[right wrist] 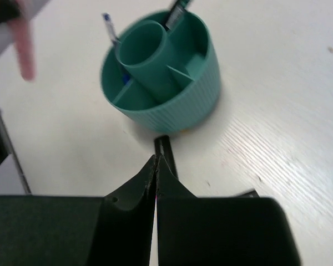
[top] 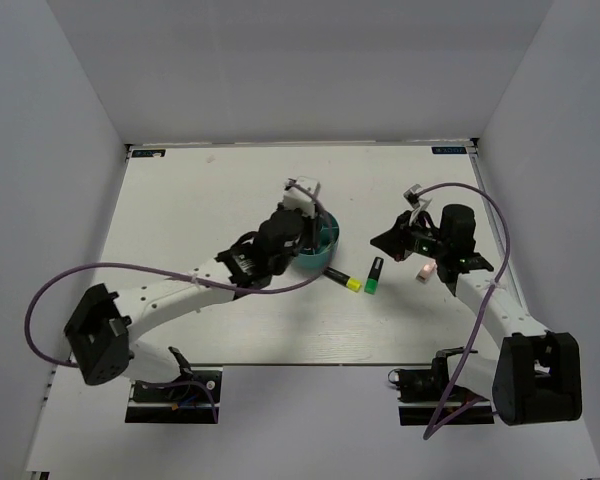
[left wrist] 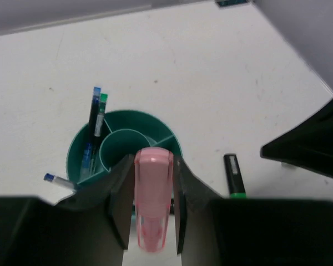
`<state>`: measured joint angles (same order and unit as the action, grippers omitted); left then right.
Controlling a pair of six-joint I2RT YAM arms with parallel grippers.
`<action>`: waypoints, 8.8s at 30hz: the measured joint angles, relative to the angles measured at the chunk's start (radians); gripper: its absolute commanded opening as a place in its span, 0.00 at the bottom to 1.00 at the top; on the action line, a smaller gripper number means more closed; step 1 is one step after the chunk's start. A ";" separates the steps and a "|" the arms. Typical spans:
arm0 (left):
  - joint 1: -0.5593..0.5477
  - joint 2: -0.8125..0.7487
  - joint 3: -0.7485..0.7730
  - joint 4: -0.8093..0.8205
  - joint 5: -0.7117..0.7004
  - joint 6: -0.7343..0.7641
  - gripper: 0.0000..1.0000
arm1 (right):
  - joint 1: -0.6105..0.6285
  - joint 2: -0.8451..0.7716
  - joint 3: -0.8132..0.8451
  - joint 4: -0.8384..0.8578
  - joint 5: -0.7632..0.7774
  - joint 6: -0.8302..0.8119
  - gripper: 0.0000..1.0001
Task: Sort the stationery into containers
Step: Place the stationery in the storage box, then pick up the stapler from the center of the board, then place the stapler in the storage box, then pick up the pen from the center of the board.
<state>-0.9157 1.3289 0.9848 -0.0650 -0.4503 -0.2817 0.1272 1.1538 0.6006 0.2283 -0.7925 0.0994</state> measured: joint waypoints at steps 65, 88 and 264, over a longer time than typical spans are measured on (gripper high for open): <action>-0.170 0.663 0.305 0.375 -0.690 0.172 0.14 | -0.320 -0.074 -0.002 -0.227 0.186 0.077 0.00; -0.227 0.620 0.281 0.330 -0.680 0.146 0.51 | -0.369 -0.074 0.014 -0.289 0.150 0.055 0.72; 0.495 -0.591 -0.375 -0.709 0.231 -0.238 0.79 | 0.265 0.724 0.645 -0.993 0.849 0.352 0.33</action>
<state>-0.4210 0.7383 0.6094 -0.7742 -0.2195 -0.5198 0.3923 1.8778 1.2453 -0.7643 0.0563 0.4511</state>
